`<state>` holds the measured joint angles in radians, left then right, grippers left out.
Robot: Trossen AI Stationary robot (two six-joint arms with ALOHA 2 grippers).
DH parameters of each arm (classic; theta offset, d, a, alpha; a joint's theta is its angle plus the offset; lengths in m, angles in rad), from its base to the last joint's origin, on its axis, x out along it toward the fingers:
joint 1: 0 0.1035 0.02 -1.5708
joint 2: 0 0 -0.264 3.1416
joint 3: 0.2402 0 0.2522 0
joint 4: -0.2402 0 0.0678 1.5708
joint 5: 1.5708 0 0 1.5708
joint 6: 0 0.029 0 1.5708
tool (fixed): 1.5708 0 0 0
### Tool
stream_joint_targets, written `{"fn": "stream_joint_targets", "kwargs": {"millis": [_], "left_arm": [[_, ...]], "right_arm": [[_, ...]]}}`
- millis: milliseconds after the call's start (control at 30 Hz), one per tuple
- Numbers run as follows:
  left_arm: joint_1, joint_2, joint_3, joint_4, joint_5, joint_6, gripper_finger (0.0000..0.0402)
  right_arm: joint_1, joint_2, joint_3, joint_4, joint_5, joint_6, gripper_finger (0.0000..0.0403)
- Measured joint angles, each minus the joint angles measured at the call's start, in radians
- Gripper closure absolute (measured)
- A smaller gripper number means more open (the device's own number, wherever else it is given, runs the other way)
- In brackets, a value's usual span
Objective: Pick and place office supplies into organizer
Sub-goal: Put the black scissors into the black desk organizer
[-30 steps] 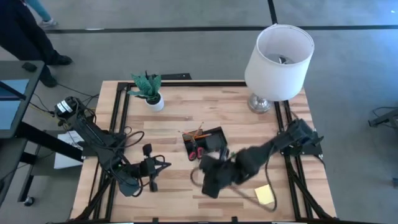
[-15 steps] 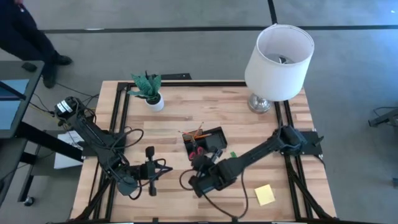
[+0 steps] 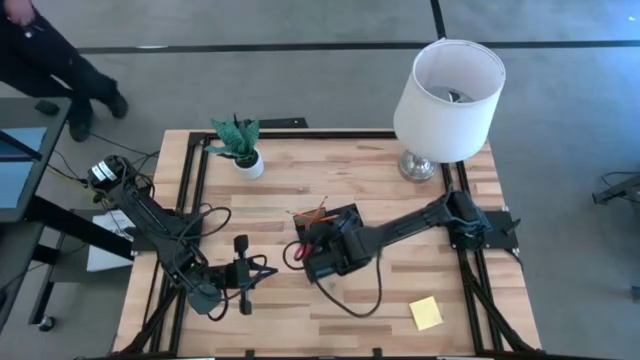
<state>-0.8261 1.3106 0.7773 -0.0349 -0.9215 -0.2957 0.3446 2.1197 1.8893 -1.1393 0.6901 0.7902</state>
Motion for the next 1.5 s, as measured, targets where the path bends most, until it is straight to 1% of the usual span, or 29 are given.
{"fn": "stream_joint_targets", "kwargs": {"millis": [67,133,300,400,500,600,733,800,867,933,1000,1067,1133,1367,1500], "left_arm": [[0.0,0.0,0.0,0.0,0.0,-0.004,0.0401],[0.0,0.0,0.0,-0.004,0.0,-0.008,0.0401],[0.013,0.0,0.0,-0.02,0.005,0.001,0.04],[0.035,0.0,0.0,-0.018,0.021,0.015,0.0385],[0.068,0.0,0.0,-0.022,0.022,0.039,0.0355],[0.117,0.003,0.0,-0.019,0.053,0.044,0.0314],[0.171,0.07,0.0,0.031,0.137,0.029,0.0258],[0.184,0.124,0.0,0.094,0.149,0.048,0.0234],[0.188,0.168,0.0,0.127,0.117,0.054,0.0216],[0.19,0.194,0.0,0.143,0.02,0.047,0.0204],[0.188,0.208,0.0,0.14,-0.106,0.005,0.0198],[0.187,0.213,0.0,0.148,-0.159,-0.034,0.0196],[0.187,0.213,0.0,0.17,-0.146,-0.044,0.0196],[0.181,0.213,0.0,0.161,-0.02,-0.058,0.0196],[0.176,0.213,0.0,0.165,-0.008,-0.07,0.0196]], "right_arm": [[-0.001,0.0,0.0,-0.026,-0.017,0.005,0.0403],[0.011,-0.013,0.0,-0.089,-0.021,0.046,0.0403],[0.09,-0.075,-0.002,-0.197,-0.008,0.148,0.0403],[0.149,-0.135,0.0,-0.176,0.064,0.153,0.0403],[0.191,-0.192,0.0,-0.131,0.116,0.152,0.0403],[0.228,-0.238,0.0,-0.118,0.166,0.145,0.0403],[0.26,-0.263,0.0,-0.109,0.18,0.144,0.0403],[0.27,-0.263,0.0,-0.112,0.182,0.144,0.0403],[0.278,-0.263,0.0,-0.113,0.186,0.143,0.0403],[0.287,-0.263,0.0,-0.114,0.193,0.143,0.0403],[0.294,-0.263,0.0,-0.117,0.202,0.144,0.0403],[0.298,-0.263,0.0,-0.116,0.205,0.143,0.0403],[0.299,-0.263,0.0,-0.117,0.205,0.143,0.0403],[0.29,-0.263,0.0,-0.142,0.205,0.142,0.0403],[0.288,-0.262,0.0,-0.142,0.204,0.141,0.0403]]}}
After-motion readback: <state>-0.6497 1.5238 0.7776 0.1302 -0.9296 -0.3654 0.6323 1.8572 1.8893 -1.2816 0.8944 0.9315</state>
